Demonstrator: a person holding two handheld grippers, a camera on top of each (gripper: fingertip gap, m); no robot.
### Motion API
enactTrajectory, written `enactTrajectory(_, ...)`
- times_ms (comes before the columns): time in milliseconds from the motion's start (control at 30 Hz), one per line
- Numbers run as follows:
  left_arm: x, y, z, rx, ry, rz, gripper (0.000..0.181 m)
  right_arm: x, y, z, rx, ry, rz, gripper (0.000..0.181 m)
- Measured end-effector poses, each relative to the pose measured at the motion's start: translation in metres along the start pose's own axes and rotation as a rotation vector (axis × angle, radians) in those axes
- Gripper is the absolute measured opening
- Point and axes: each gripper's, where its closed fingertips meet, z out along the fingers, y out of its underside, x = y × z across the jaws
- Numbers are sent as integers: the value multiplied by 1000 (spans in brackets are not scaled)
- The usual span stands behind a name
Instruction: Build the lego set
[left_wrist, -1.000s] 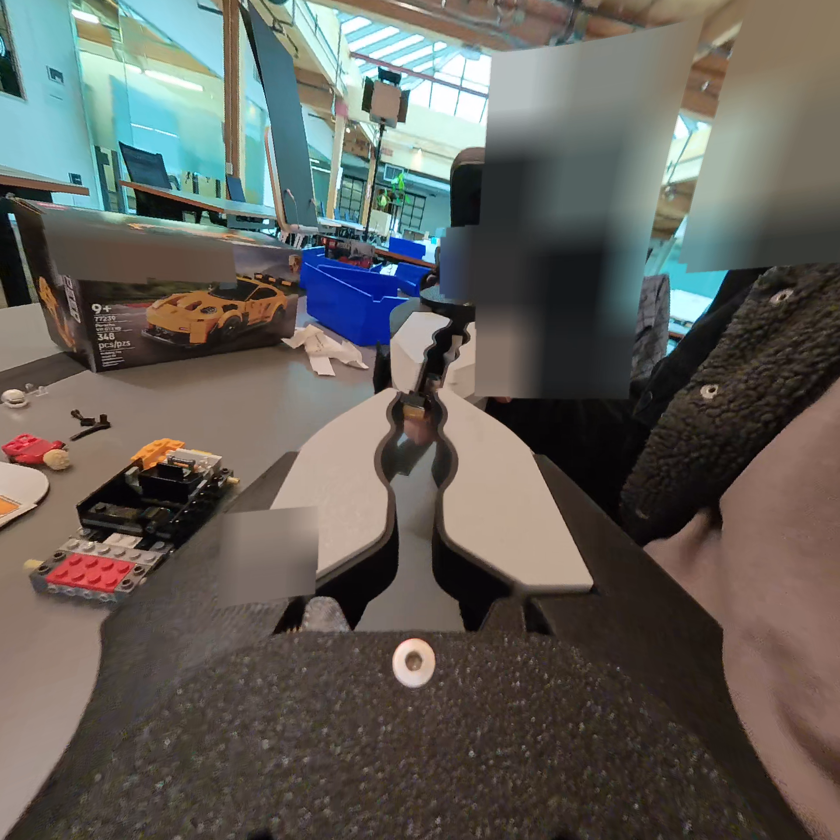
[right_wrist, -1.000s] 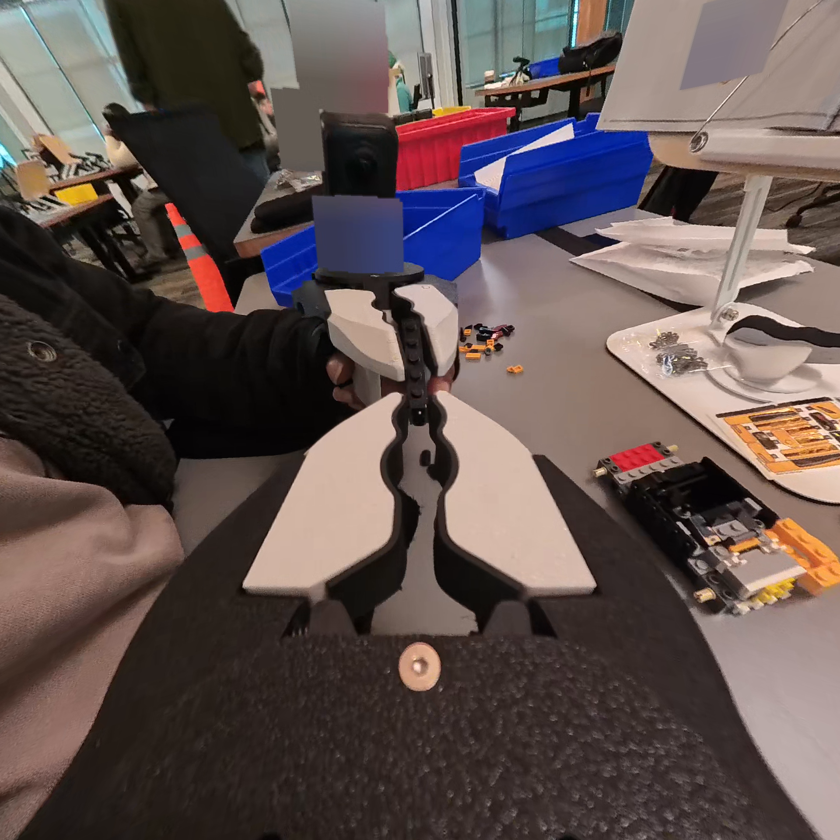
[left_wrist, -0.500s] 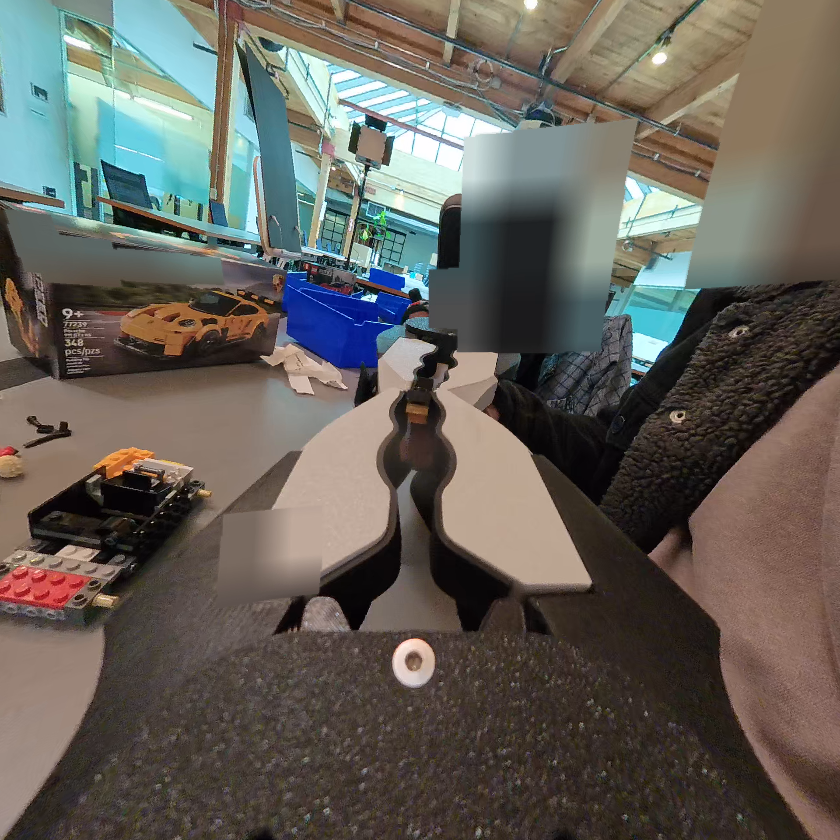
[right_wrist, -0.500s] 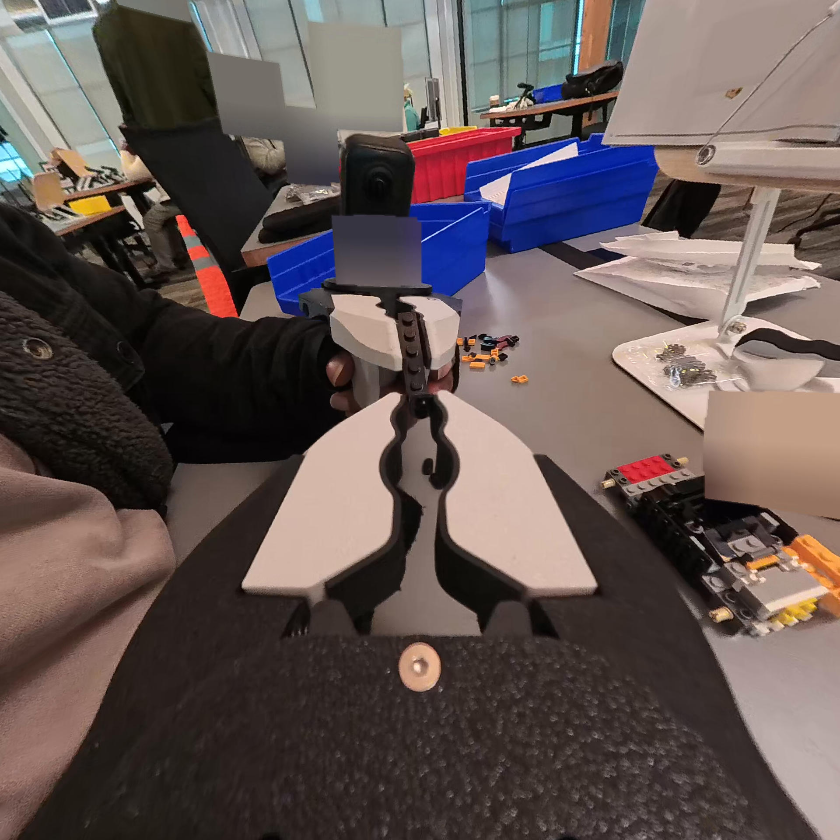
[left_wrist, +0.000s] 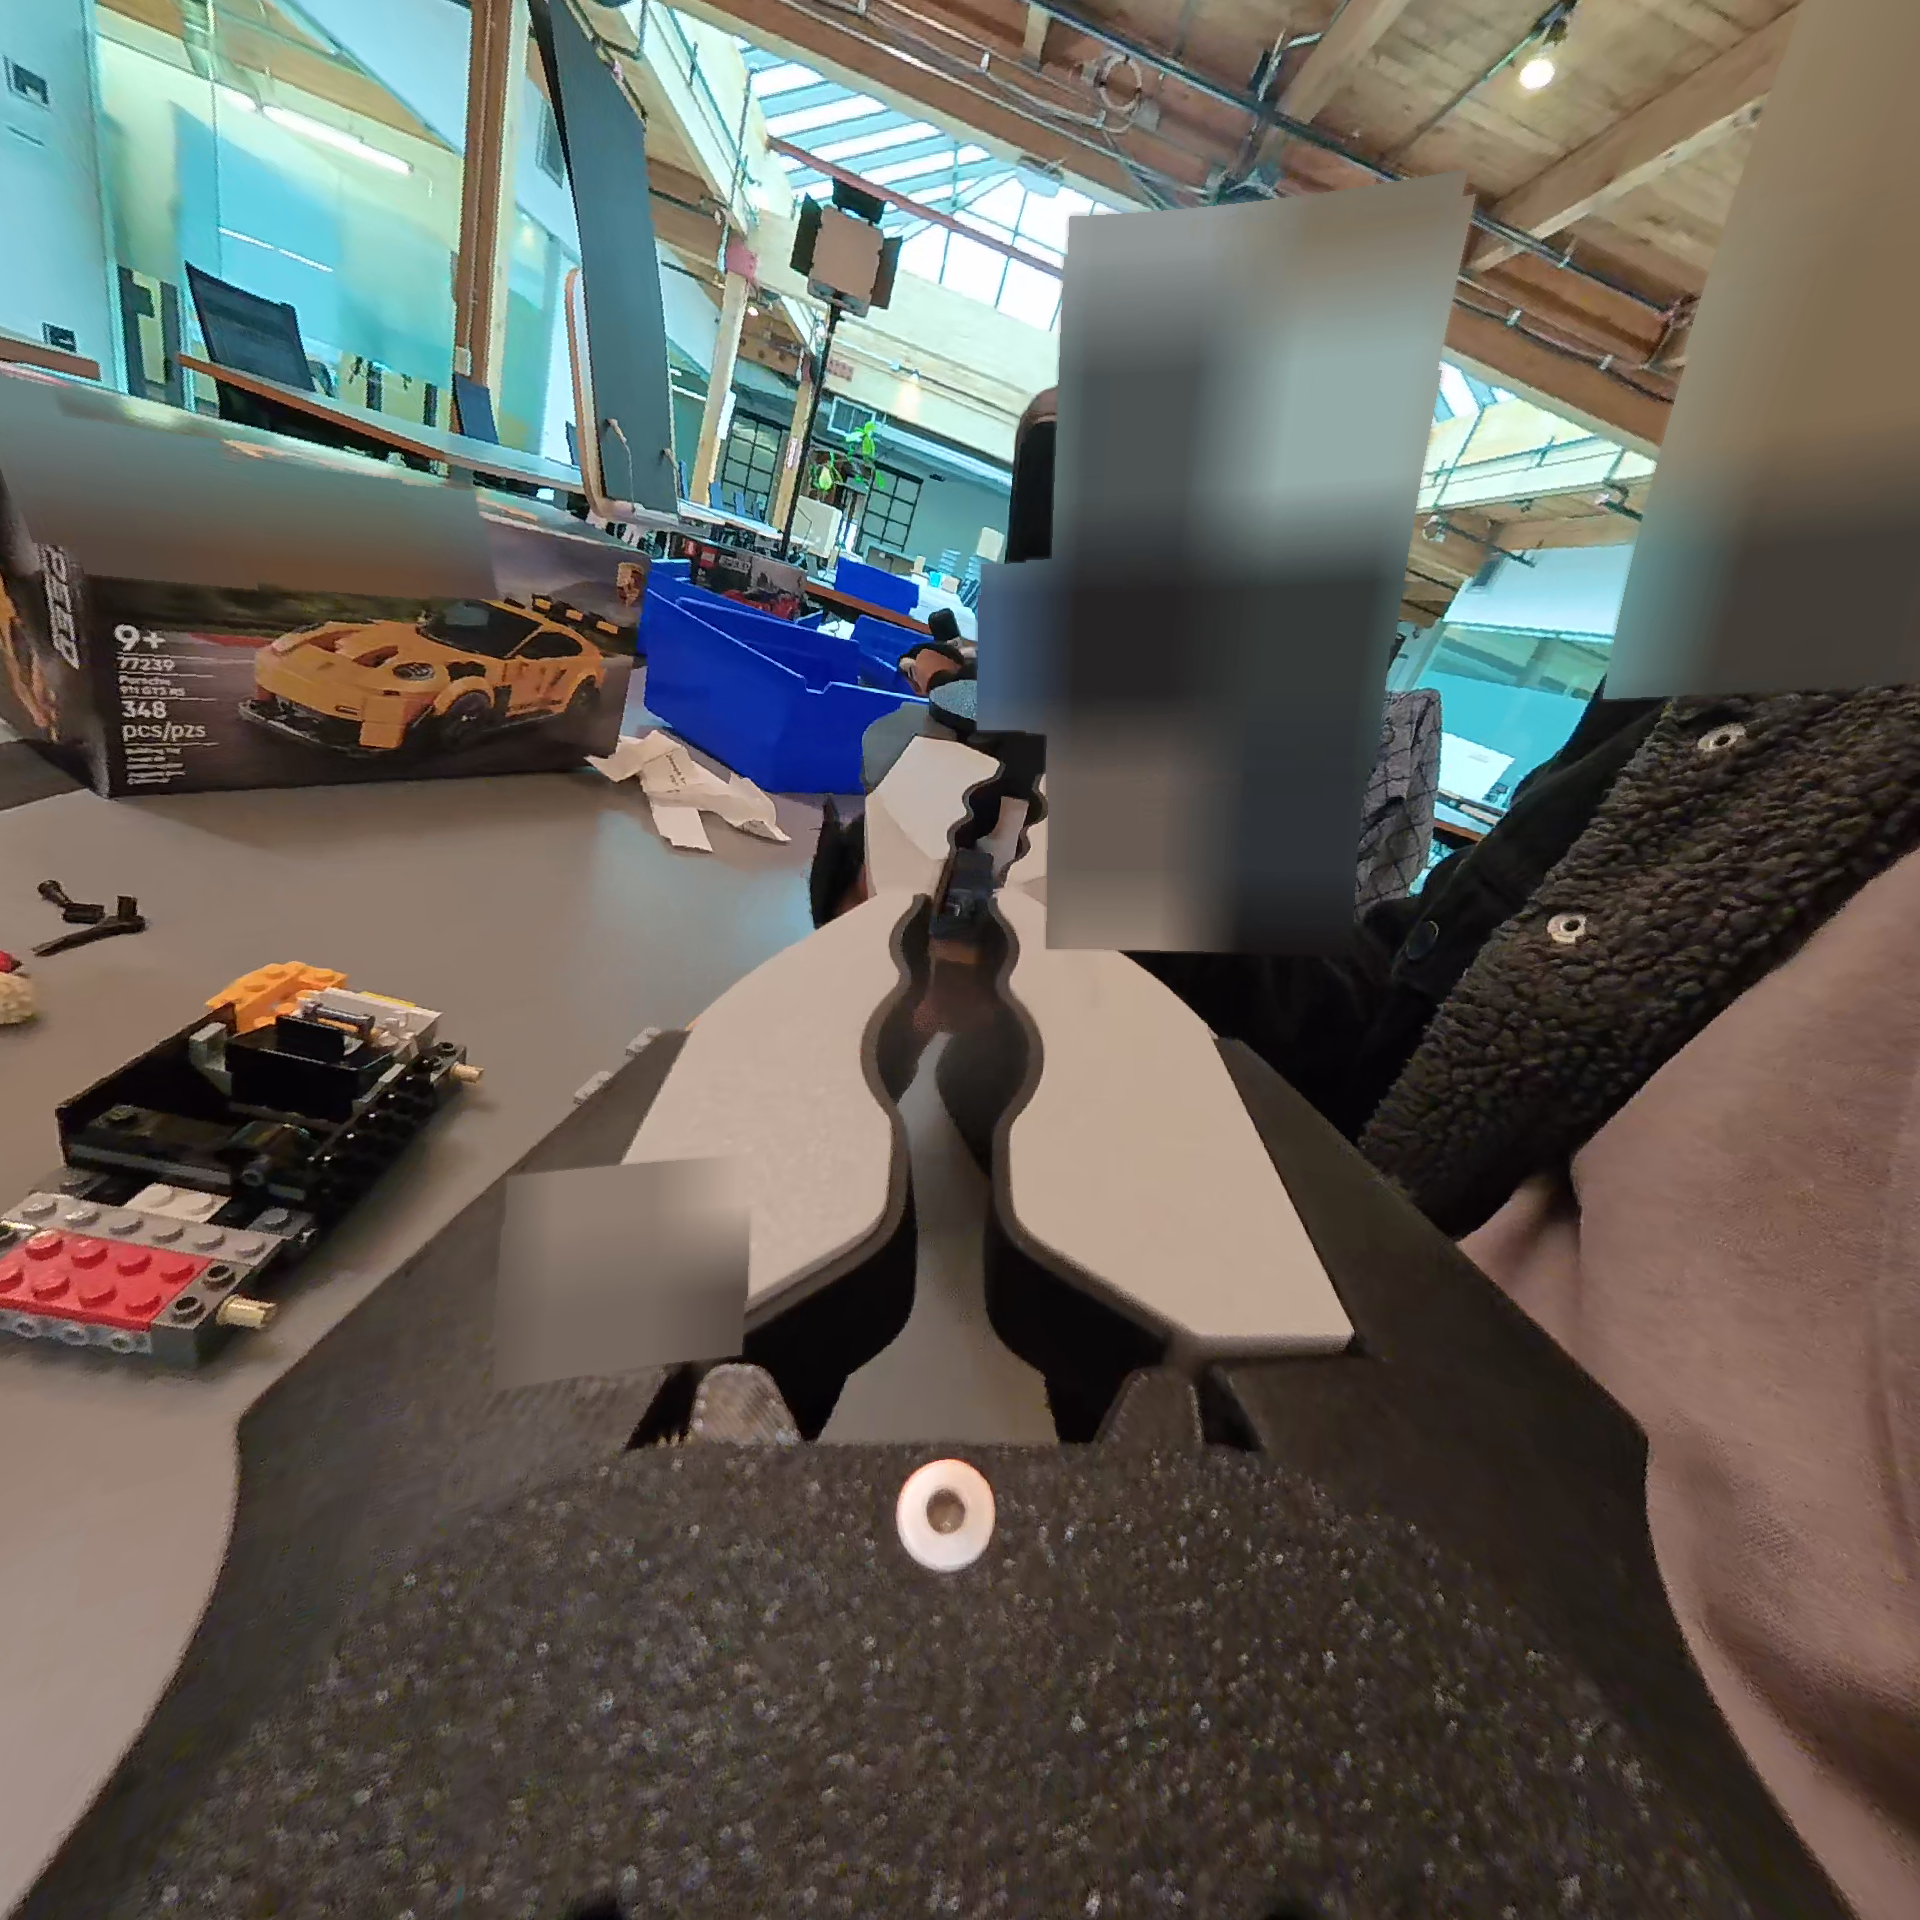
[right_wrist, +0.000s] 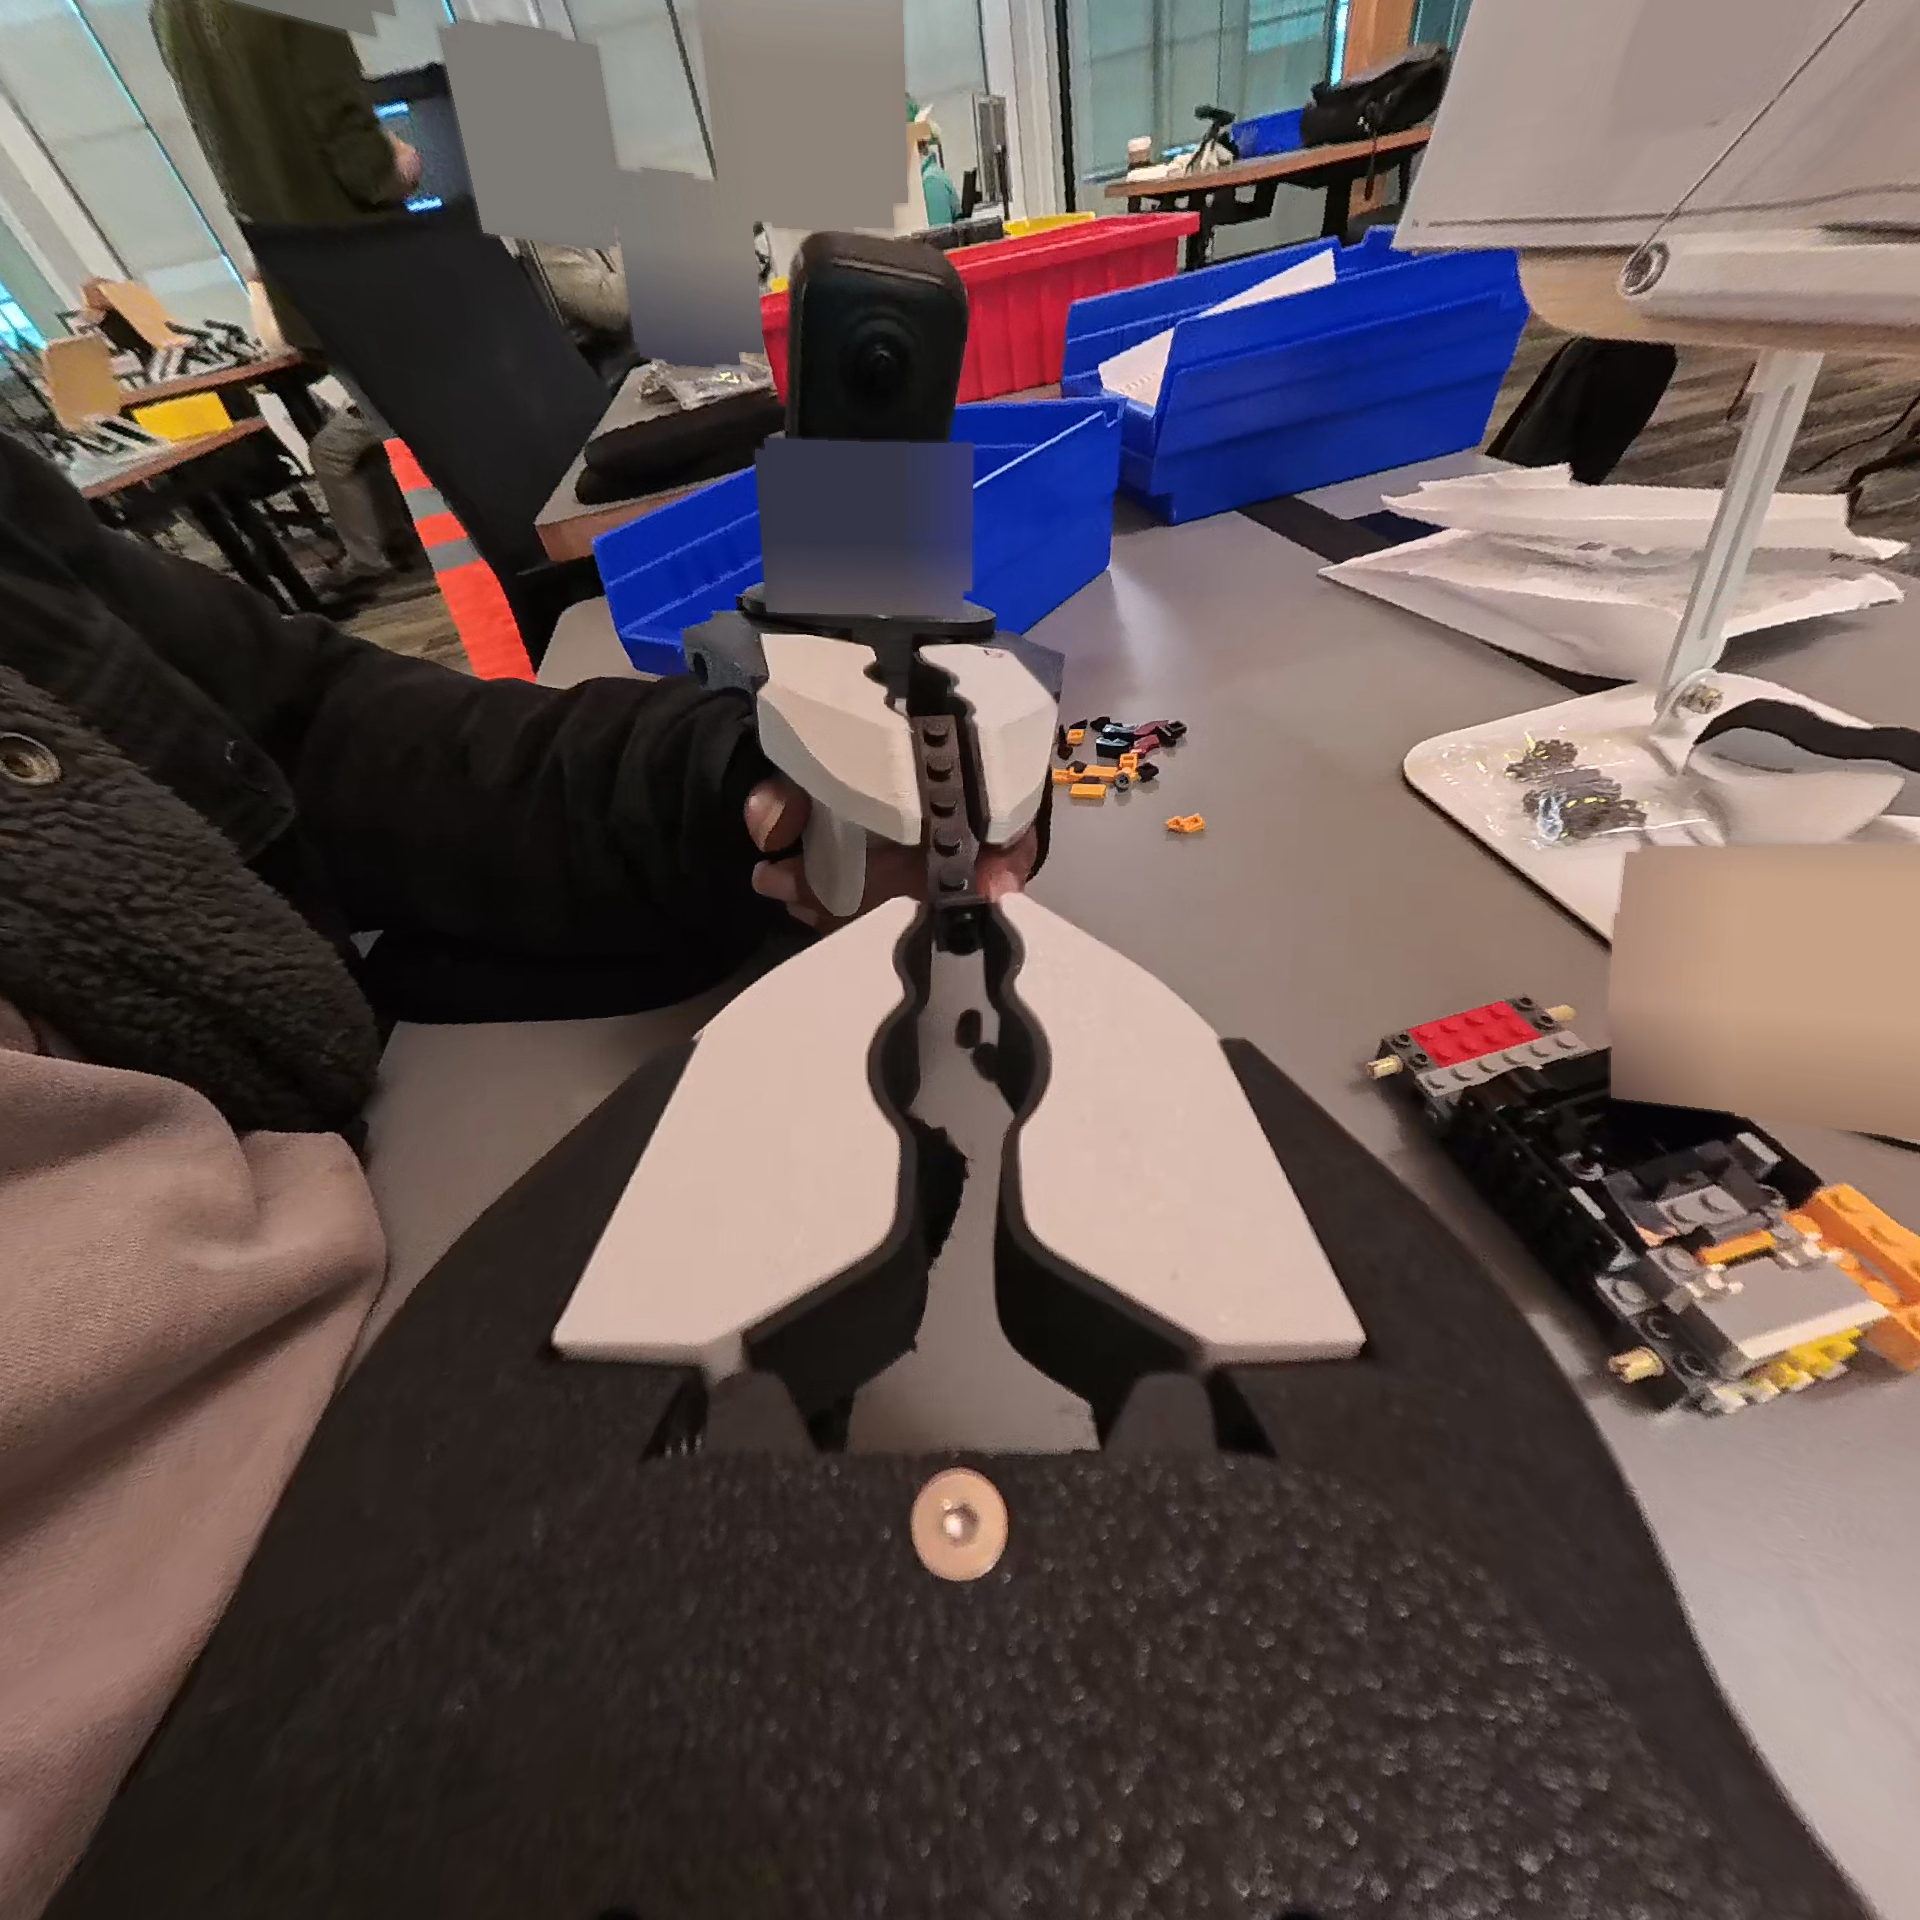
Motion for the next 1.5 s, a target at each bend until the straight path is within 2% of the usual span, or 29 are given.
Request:
enactTrajectory(100,-1,-6,-3,48,12,-43,8,3,-3,-2,22,22,-24,20)
enactTrajectory(233,-3,-15,-8,111,32,-91,9,3,-4,-2,30,28,-29,22)
enactTrajectory(367,0,-12,-5,105,50,-94,9,1,-9,-1,70,16,-6,20)
enactTrajectory(467,2,-9,-4,83,65,-86,9,-3,-8,1,66,1,-7,8)
enactTrajectory(567,-3,-1,-11,-60,41,-52,13,-2,2,3,-3,-2,-12,7)
enactTrajectory(633,-23,-2,-30,-148,-84,-11,15,6,15,3,-89,39,-43,7)
enactTrajectory(767,-41,21,-70,-360,-261,67,11,21,77,2,-408,75,-115,7)
enactTrajectory(833,-43,38,-76,-437,-290,79,11,20,98,3,-504,57,-142,7)
enactTrajectory(933,-44,61,-72,-546,-296,96,11,18,113,3,-590,43,-203,8)
enactTrajectory(1100,-35,92,-60,-681,-244,106,12,20,124,0,-699,-19,-261,8)
enactTrajectory(1233,-28,101,-57,-727,-211,106,13,27,124,-5,-746,-60,-280,11)
enactTrajectory(1400,-23,105,-56,-749,-182,105,17,32,122,-14,-748,-39,-277,24)
enactTrajectory(1500,-16,110,-57,-792,-154,117,17,30,103,-22,-671,9,-263,24)
